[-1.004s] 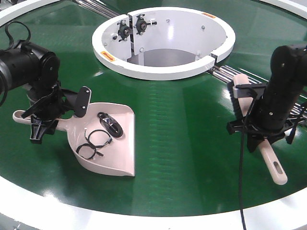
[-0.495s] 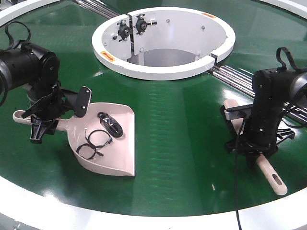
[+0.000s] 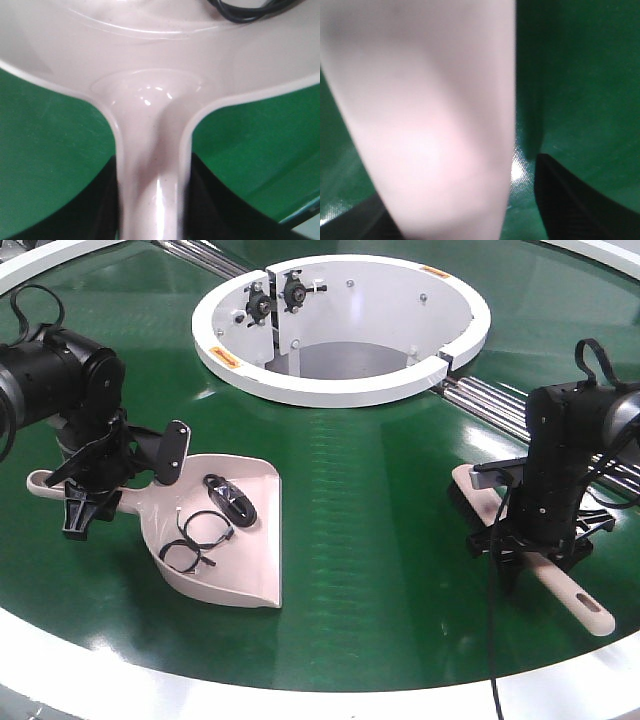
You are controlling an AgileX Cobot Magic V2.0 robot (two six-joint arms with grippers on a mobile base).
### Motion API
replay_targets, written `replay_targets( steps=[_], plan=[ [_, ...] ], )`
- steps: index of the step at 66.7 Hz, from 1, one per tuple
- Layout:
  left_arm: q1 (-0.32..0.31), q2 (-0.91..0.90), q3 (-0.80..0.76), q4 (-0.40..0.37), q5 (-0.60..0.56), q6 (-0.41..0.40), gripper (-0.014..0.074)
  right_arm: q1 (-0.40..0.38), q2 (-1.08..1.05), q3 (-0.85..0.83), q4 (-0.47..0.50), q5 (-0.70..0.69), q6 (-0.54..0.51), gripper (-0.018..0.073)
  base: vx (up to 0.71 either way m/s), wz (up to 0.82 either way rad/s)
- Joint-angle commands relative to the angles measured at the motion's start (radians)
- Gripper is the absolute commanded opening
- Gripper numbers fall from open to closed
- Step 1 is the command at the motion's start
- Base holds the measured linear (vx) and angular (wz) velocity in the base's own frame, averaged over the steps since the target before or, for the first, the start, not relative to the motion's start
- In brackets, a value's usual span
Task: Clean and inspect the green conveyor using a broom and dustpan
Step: 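Lower the brush onto the conveyor with the right gripper, then set the dustpan down and open both grippers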
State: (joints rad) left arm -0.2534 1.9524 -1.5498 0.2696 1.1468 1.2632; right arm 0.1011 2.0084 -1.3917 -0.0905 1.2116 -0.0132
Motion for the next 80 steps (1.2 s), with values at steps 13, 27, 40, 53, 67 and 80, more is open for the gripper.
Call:
replay_targets(
  steps=[13, 27, 40, 53, 67, 80],
  plan=[
    [-0.012, -0.046, -0.026, -0.006, 0.017, 0.024, -0.0006, -0.003, -0.05, -0.022, -0.003, 0.024, 0.013, 0.0477, 0.0, 0.0],
    [-0.012, -0.046, -0.026, -0.006, 0.017, 0.024, -0.0006, -0.003, -0.05, -0.022, 0.001, 0.014, 0.013, 0.0477, 0.0, 0.0],
    [-0.012, -0.046, -0.026, -0.006, 0.012, 0.024, -0.0006, -0.003, -0.05, -0.022, 0.016, 0.012, 0.013, 0.0477, 0.0, 0.0],
    [-0.012, -0.046, -0.026, -0.006, 0.016, 0.024, -0.0006, -0.003, -0.05, -0.022, 0.016, 0.006, 0.007, 0.0477, 0.0, 0.0],
    [-0.012, -0.046, -0.026, -0.043, 0.014, 0.024, -0.0006, -0.003, -0.05, -0.022, 0.016, 0.008, 0.007, 0.0477, 0.0, 0.0],
    [-0.012, -0.046, -0.026, -0.099, 0.012, 0.024, -0.0005, -0.003, -0.05, -0.022, 0.016, 0.008, 0.005, 0.0477, 0.0, 0.0]
  ],
)
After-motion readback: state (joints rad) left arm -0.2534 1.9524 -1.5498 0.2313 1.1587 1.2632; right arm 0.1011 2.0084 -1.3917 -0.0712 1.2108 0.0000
